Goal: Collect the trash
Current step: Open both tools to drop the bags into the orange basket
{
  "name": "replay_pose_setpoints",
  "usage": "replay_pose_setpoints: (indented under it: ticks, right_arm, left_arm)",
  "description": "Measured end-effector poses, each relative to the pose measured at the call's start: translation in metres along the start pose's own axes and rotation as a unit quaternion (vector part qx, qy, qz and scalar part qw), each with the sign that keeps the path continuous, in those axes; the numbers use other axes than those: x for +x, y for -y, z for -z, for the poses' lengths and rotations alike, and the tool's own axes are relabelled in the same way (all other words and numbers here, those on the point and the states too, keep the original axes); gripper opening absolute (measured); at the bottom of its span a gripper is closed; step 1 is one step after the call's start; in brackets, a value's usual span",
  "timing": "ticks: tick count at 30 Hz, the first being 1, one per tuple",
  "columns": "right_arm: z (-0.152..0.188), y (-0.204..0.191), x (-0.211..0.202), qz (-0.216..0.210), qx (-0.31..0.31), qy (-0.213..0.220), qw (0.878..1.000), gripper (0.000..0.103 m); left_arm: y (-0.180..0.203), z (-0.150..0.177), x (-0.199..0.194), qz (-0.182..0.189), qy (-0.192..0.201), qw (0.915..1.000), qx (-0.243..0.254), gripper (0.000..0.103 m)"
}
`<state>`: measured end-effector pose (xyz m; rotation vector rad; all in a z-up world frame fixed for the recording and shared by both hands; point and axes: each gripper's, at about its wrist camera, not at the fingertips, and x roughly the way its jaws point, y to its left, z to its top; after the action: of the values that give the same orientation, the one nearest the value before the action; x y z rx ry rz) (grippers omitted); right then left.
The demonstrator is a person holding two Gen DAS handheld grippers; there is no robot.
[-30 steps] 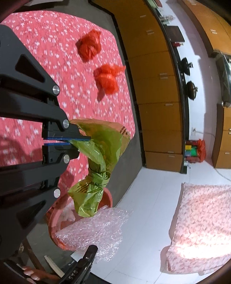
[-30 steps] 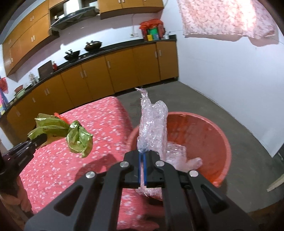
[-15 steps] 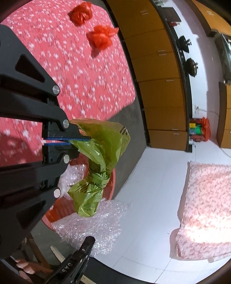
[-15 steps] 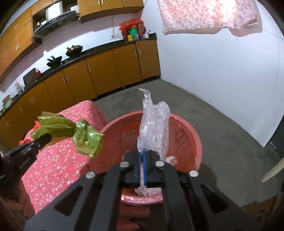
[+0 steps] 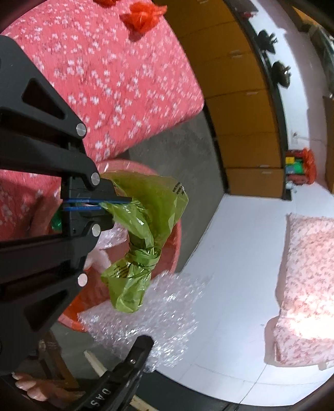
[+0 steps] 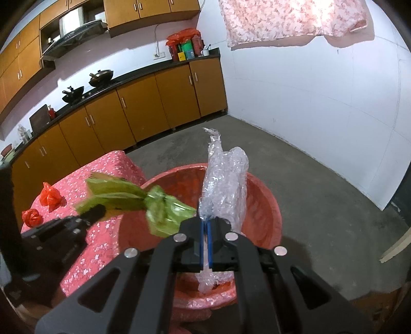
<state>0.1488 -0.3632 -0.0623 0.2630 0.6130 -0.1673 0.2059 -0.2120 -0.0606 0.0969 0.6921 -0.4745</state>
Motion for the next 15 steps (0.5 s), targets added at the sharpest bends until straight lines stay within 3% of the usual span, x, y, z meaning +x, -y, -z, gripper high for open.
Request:
replay_pose_setpoints:
  ticks: [3, 7, 12, 15]
  right_arm:
    - [0.004, 0.002, 0.005, -0.007, 0.001, -0.007, 1.0, 0.009]
    - [0.009, 0.007, 0.011, -0.008, 0.009, -0.014, 1.0, 0.02]
    - [0.011, 0.004, 0.014, 0.0, 0.007, -0.017, 1.0, 0.026]
    - [0.012, -0.002, 0.011, 0.004, -0.003, -0.01, 1.0, 0.029]
  left_arm:
    - [-0.001, 0.003, 0.007, 0.011, -0.014, 0.9998, -0.004, 0.006]
    - [-0.009, 0.008, 0.008, 0.009, -0.016, 0.9998, -0.012, 0.039]
    - [-0.019, 0.011, 0.004, 0.0, -0.013, 0.9997, -0.019, 0.041]
    - [-0.029, 0.012, -0.003, -0.011, -0.007, 0.9995, -0.029, 0.048]
